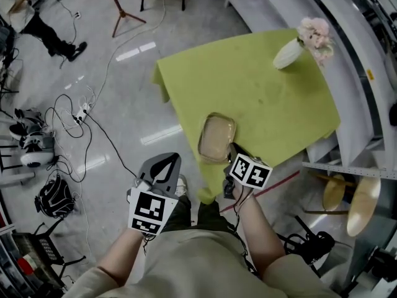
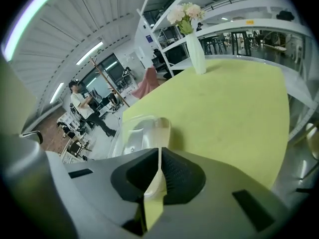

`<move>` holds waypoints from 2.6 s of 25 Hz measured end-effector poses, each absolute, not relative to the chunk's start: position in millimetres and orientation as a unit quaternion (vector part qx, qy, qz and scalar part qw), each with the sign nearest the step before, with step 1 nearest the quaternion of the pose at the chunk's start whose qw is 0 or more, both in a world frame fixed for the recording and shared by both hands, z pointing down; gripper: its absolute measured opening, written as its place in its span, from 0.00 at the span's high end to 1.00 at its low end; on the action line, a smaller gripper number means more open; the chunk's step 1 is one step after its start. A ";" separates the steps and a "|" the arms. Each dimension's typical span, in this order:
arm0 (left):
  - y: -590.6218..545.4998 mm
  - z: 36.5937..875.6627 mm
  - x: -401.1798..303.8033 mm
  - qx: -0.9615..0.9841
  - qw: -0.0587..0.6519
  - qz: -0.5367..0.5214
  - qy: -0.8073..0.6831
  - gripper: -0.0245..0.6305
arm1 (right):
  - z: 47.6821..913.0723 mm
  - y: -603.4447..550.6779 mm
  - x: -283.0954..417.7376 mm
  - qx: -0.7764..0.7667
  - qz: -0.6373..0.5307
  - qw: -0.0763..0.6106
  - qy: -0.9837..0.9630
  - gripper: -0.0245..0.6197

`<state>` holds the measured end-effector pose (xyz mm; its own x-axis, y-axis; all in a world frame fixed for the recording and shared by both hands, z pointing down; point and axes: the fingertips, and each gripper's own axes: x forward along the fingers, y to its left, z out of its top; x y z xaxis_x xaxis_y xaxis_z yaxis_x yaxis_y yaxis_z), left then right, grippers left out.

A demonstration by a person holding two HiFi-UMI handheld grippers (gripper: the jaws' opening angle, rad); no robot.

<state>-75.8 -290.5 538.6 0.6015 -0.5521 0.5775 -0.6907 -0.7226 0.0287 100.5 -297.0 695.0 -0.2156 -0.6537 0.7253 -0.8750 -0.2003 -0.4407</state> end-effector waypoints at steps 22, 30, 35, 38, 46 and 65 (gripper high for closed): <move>-316.1 403.1 -78.9 0.899 0.007 0.188 -0.396 0.95 | 450.8 -310.8 130.3 0.633 0.267 -0.003 -0.727 0.92; -311.2 343.6 -77.6 0.899 -0.052 0.156 -0.406 0.95 | 336.5 -288.5 132.5 0.630 0.151 -0.053 -0.760 0.92; -296.3 297.9 -80.1 0.902 -0.069 0.105 -0.412 0.95 | 285.6 -261.2 132.1 0.630 0.083 -0.069 -0.769 0.92; -282.7 272.7 -80.0 0.909 -0.059 0.072 -0.407 0.95 | 263.6 -243.5 132.5 0.638 0.040 -0.068 -0.766 0.93; -260.3 245.5 -86.5 0.899 -0.118 0.066 -0.417 0.95 | 242.5 -206.5 132.8 0.648 -0.009 -0.074 -0.758 0.93; -265.4 286.1 -89.9 0.900 -0.091 0.101 -0.415 0.95 | 297.9 -215.2 115.4 0.638 0.036 -0.007 -0.769 0.93</move>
<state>-89.9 -265.4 286.1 0.6347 -0.7655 0.1055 -0.7290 -0.6385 -0.2468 115.4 -215.2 297.9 -0.1849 -0.9822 0.0338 -0.9811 0.1824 -0.0642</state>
